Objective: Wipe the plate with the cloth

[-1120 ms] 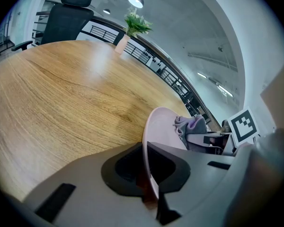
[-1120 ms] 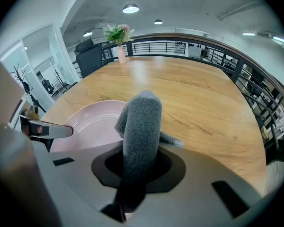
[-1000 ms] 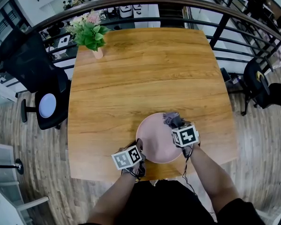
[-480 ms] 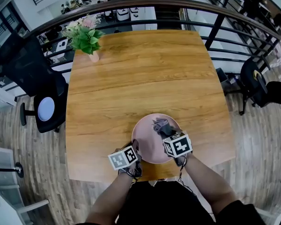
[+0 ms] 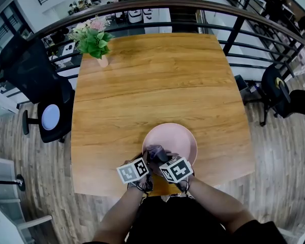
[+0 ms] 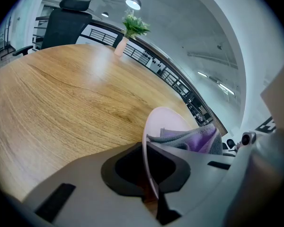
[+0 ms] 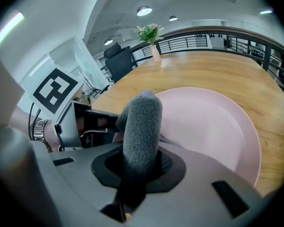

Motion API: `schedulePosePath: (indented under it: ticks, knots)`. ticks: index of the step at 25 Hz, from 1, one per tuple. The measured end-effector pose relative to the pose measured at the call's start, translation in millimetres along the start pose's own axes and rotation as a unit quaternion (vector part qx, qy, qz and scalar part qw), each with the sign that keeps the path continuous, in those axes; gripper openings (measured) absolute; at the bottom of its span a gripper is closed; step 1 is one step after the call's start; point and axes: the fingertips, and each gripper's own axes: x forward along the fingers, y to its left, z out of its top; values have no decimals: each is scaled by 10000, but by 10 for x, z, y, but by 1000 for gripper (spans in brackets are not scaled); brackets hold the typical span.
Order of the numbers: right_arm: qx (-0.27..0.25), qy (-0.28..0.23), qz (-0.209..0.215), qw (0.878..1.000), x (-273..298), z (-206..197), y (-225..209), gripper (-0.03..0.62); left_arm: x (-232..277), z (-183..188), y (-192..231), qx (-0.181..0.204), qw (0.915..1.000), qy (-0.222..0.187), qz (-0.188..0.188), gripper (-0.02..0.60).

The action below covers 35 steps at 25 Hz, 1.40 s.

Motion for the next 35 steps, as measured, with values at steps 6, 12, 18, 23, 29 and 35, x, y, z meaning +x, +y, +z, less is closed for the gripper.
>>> schedulePosePath:
  ticks: [6,12,18,23,29,35]
  knots:
    - [98,332,269,9990,67,-140,82,71,-9,9,5,2,10000,-4,5,31]
    - [-307,588,110,9977,46,-151,-24,71,-4,13,-1,16,10000,-11,3,31]
    - [-250,616,-141,9977,-66,-121,-307,71,-17,17,-8,14,10000,-9,-5,31]
    - [-201,614,-459,9969,-157,-90,-603,71,-6,22,-3,21,10000,-17,-10,31]
    - [-275,675,-893,9933,-269,-46,-934,71,1,13,-5,20,10000,-14,-6,31]
    - [-522,845,-1414,9850,-374,-5,-1220,71,-7,11,-1,2,10000,-13,-21,31]
